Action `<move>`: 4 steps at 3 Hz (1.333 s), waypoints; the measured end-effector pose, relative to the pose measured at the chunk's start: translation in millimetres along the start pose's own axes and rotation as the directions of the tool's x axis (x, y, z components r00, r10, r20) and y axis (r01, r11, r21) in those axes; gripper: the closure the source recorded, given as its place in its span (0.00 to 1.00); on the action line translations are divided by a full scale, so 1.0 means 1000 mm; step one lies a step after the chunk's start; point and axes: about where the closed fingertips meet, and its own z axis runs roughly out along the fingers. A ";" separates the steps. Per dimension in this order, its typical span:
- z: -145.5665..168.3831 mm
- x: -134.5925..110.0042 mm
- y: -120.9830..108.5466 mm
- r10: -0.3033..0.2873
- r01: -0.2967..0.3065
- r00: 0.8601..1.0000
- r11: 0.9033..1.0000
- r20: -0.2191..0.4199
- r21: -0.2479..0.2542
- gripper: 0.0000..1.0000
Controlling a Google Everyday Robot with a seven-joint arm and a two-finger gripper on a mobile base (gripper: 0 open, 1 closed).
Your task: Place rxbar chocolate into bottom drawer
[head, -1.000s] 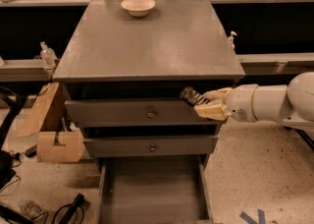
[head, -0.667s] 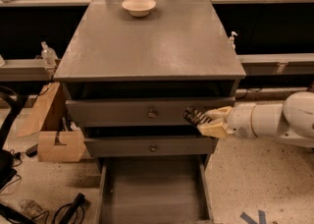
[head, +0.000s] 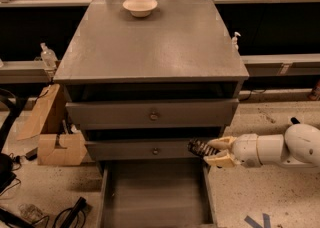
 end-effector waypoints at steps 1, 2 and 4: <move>0.006 0.004 0.001 0.007 -0.007 1.000 1.000 -0.005 -0.006 1.00; 0.042 0.026 0.006 0.042 -0.043 0.998 0.998 -0.036 -0.040 1.00; 0.138 0.113 -0.012 0.104 -0.102 0.994 0.992 0.030 -0.073 1.00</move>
Offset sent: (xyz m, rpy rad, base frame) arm 0.0046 0.0367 -0.0872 -0.0221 0.1284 0.0122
